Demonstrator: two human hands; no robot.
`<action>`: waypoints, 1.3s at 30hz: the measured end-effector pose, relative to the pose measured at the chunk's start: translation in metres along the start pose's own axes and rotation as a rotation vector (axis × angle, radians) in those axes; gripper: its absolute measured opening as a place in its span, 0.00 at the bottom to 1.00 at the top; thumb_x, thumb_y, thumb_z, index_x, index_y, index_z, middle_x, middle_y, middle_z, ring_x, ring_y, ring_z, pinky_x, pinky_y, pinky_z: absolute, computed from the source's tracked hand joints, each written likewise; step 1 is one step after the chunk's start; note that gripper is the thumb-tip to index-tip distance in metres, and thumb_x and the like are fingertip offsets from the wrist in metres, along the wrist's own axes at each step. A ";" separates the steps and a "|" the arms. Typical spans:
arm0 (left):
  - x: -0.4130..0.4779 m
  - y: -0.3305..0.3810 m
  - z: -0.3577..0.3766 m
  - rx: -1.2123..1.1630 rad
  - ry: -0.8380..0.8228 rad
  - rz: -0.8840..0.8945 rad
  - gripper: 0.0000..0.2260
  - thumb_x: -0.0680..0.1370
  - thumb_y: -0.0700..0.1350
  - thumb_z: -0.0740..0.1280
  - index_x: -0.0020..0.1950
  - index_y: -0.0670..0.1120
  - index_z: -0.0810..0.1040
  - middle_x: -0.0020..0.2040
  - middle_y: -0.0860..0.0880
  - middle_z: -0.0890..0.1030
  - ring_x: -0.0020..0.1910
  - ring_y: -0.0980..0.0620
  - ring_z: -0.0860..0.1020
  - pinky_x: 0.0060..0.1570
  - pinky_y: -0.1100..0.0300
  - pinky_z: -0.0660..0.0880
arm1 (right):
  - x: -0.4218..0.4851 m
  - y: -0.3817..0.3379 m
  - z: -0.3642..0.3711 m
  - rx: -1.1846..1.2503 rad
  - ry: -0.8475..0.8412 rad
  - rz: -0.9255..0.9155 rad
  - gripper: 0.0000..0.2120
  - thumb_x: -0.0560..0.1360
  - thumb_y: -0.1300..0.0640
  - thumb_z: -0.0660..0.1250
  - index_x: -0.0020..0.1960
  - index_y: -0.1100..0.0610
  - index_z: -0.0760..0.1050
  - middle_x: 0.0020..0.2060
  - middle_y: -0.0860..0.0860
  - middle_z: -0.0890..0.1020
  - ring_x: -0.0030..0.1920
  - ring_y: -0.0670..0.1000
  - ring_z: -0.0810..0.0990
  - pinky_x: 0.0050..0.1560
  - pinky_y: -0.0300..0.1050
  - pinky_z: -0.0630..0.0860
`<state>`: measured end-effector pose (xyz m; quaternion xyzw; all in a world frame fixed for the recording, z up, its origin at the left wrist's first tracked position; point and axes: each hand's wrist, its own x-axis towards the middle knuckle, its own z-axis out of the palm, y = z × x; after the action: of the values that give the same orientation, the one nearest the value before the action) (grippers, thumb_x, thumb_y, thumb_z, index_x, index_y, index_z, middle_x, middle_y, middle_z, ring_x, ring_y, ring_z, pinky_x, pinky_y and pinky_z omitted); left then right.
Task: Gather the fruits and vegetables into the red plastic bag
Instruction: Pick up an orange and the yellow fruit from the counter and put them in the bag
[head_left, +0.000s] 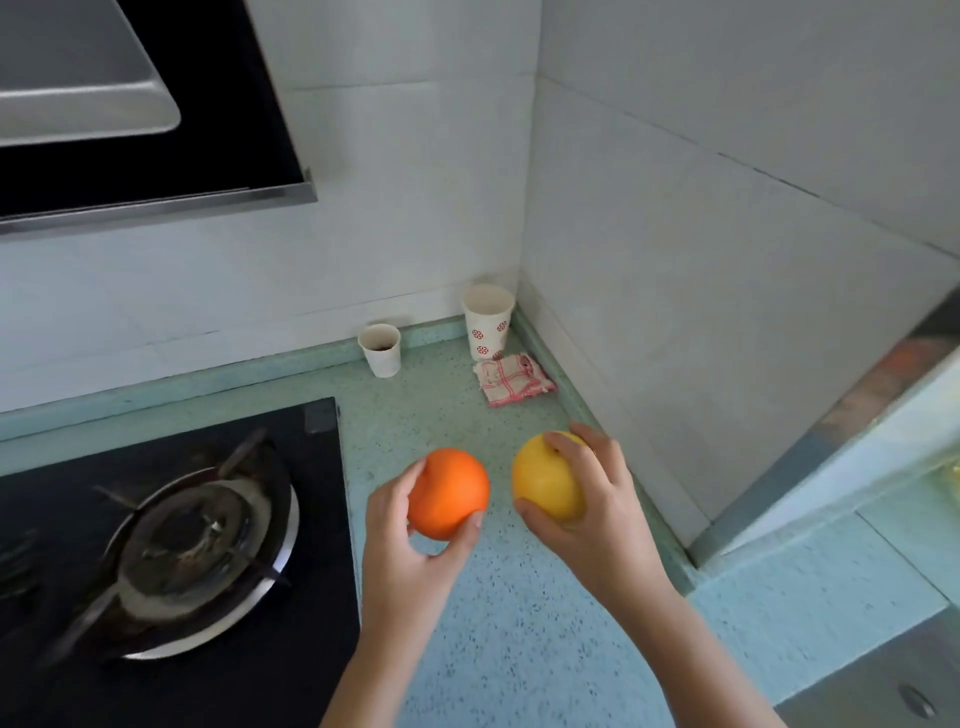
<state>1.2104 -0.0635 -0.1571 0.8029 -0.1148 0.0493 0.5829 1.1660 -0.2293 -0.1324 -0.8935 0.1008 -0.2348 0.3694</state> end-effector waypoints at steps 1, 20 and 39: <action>-0.007 0.005 -0.002 -0.001 0.007 -0.007 0.29 0.64 0.57 0.73 0.63 0.57 0.69 0.59 0.61 0.68 0.56 0.59 0.73 0.50 0.63 0.73 | -0.005 -0.002 -0.003 0.009 -0.003 -0.008 0.29 0.64 0.45 0.71 0.62 0.51 0.70 0.63 0.53 0.67 0.62 0.55 0.69 0.56 0.46 0.68; -0.156 0.049 -0.053 0.011 0.225 -0.112 0.27 0.63 0.61 0.71 0.61 0.66 0.67 0.61 0.64 0.68 0.58 0.57 0.74 0.53 0.52 0.77 | -0.110 -0.047 -0.041 0.216 -0.169 -0.137 0.27 0.65 0.53 0.76 0.61 0.50 0.70 0.60 0.47 0.65 0.59 0.51 0.69 0.53 0.44 0.66; -0.321 0.022 -0.273 -0.021 0.652 -0.219 0.24 0.66 0.51 0.76 0.56 0.66 0.70 0.59 0.61 0.71 0.56 0.56 0.75 0.50 0.61 0.74 | -0.257 -0.242 0.061 0.338 -0.483 -0.434 0.30 0.64 0.55 0.76 0.58 0.39 0.65 0.61 0.43 0.63 0.58 0.45 0.67 0.50 0.27 0.61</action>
<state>0.9091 0.2290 -0.1192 0.7464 0.1639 0.2394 0.5989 0.9740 0.0698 -0.0881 -0.8500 -0.2216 -0.1036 0.4665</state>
